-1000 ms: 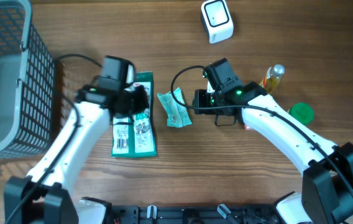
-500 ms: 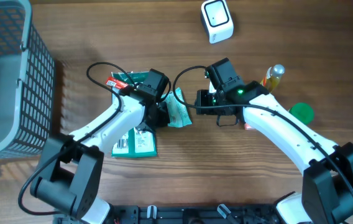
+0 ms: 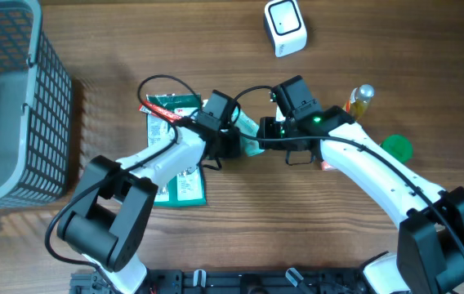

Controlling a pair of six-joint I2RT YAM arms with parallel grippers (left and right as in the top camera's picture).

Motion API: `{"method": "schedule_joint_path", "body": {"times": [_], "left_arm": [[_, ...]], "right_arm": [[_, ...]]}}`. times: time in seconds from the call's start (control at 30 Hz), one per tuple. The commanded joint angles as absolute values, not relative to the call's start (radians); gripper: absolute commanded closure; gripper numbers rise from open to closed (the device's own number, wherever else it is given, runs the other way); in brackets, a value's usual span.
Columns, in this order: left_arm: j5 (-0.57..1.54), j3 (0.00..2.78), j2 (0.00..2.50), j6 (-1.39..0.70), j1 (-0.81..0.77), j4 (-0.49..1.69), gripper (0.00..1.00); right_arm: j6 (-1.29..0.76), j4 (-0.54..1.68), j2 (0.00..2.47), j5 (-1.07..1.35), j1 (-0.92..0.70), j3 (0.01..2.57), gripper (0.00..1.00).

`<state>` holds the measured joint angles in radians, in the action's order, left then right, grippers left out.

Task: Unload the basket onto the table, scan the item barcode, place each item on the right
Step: 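Close the left gripper on the mint-green wipes pack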

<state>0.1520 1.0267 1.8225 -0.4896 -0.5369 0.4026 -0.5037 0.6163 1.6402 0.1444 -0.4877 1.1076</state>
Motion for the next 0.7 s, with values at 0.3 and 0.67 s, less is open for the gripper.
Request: {"method": "schedule_joint_path", "body": {"times": [0.3,0.67], "left_arm": [[0.062,1.027,1.835,-0.561,-0.428,0.212,0.59],[0.13,1.027,1.836,-0.559,-0.459,0.13,0.6]], "right_arm": [[-0.497,0.612,1.646,0.14,-0.408,1.098,0.48],[-0.501,0.561,1.646,0.299,-0.366,1.098,0.46]]}}
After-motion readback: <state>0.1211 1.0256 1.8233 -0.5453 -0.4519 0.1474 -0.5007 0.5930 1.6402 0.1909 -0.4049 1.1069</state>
